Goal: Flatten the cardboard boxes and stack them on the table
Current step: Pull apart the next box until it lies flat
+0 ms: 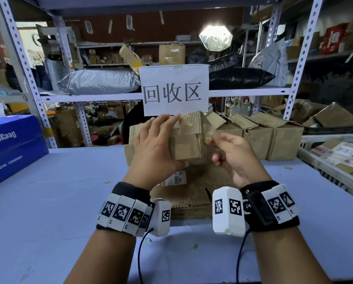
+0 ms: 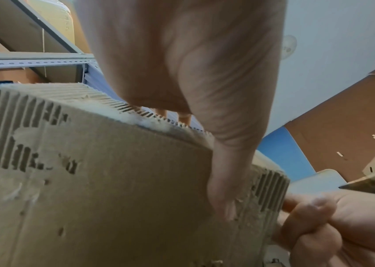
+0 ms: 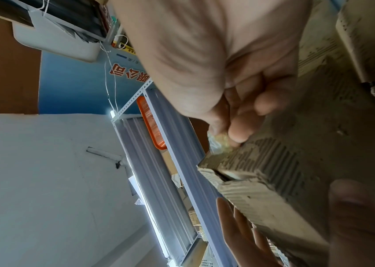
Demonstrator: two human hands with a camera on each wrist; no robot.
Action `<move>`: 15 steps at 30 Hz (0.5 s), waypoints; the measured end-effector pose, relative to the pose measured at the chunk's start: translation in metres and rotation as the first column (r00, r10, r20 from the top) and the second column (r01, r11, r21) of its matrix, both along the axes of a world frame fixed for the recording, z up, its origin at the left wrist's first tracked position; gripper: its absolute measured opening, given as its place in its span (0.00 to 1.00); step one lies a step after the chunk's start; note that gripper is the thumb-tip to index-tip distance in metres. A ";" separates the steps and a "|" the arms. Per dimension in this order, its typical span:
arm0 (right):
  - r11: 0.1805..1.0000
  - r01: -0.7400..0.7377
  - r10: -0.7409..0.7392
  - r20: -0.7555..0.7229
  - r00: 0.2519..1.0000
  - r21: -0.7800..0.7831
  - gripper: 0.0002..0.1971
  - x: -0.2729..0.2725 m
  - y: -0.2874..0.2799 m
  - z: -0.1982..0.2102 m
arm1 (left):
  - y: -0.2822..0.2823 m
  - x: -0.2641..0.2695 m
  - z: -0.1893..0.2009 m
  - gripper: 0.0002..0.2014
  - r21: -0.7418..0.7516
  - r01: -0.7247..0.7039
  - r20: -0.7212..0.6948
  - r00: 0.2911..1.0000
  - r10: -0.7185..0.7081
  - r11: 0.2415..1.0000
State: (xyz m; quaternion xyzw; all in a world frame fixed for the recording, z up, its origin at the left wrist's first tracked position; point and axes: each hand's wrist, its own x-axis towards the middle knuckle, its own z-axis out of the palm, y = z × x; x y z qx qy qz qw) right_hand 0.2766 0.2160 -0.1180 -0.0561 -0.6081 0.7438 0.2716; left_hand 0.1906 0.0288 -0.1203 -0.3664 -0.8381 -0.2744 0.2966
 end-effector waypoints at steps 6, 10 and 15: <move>0.991 0.045 -0.048 0.024 0.999 0.126 0.03 0.002 0.002 0.002 | 0.000 0.000 -0.001 0.61 0.011 0.020 -0.023 1.000 -0.020 1.000; 0.966 0.120 -0.140 0.070 0.988 0.231 0.16 0.003 0.003 0.006 | 0.000 0.000 -0.002 0.60 0.006 0.012 -0.049 0.999 -0.012 1.000; 0.903 0.175 -0.220 0.073 0.973 0.392 0.31 0.000 0.001 0.006 | 0.001 0.000 -0.004 0.59 -0.006 0.012 -0.075 0.997 -0.013 1.000</move>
